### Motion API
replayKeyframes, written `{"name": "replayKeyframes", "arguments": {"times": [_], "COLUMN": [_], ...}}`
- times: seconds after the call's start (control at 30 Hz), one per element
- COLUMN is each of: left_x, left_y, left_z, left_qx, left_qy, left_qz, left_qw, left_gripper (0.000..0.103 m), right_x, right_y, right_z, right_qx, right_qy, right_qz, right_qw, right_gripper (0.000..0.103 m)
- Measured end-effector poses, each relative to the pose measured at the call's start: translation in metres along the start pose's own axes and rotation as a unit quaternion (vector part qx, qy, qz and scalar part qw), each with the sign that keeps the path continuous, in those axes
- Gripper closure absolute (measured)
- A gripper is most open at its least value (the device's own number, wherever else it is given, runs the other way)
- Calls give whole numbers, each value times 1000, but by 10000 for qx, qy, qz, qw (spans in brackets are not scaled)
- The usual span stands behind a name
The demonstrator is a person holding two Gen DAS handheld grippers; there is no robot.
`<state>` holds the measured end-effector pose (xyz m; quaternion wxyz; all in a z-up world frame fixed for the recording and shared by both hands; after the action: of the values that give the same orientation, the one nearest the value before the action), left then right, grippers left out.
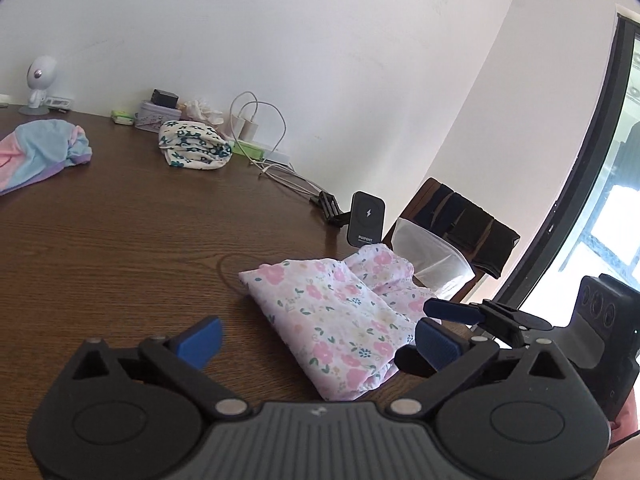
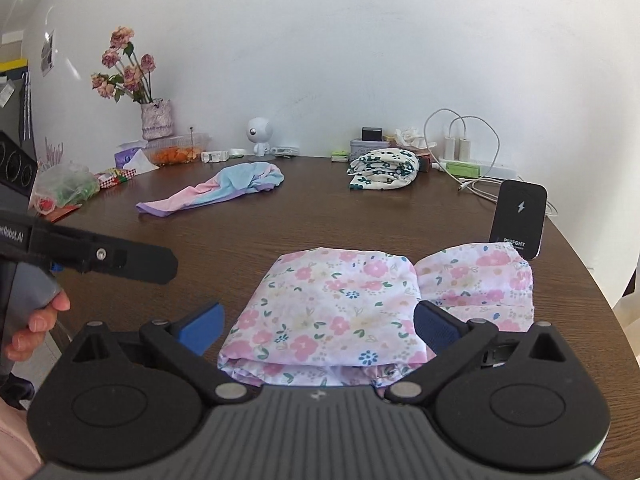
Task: Fold clothes
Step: 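Open both grippers to release the folded dress, then grasp the folded dress edge with the right gripper while the left gripper grasps beside it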
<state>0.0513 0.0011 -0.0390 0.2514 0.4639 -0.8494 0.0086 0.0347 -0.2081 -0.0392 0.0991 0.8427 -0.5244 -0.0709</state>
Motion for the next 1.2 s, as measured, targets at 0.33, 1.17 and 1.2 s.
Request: {"name": "replayKeyframes", "arguments": {"times": [0.33, 1.17, 1.2], "left_x": [-23, -32, -32], "left_y": [2, -102, -106], "left_z": [-12, 7, 7], "left_qx": [-23, -1530, -1560], "left_qy": [337, 2044, 2108], "left_qz": [-303, 142, 162], "left_qw": [9990, 9667, 9649], "left_gripper": [0, 34, 38], "right_x": [-56, -27, -23], "right_y": [-25, -23, -21], "right_z": [13, 10, 9], "right_qx": [-613, -462, -416], "right_qy": [1632, 224, 113], "right_qz": [-23, 132, 86], "right_qw": [9847, 9986, 9990], "right_gripper": [1, 86, 86]}}
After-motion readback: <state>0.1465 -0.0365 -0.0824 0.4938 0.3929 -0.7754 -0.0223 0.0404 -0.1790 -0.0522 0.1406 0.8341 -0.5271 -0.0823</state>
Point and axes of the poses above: each gripper's, at about its wrist camera, not at the fingertips, and y roughly against the way its jaws point, x to its right, z to its underside, the point moved 5 cm from there along -y, roughly the way its jaws point, and after that the axes turned 13 degrees about x, right-handed, at the moved point
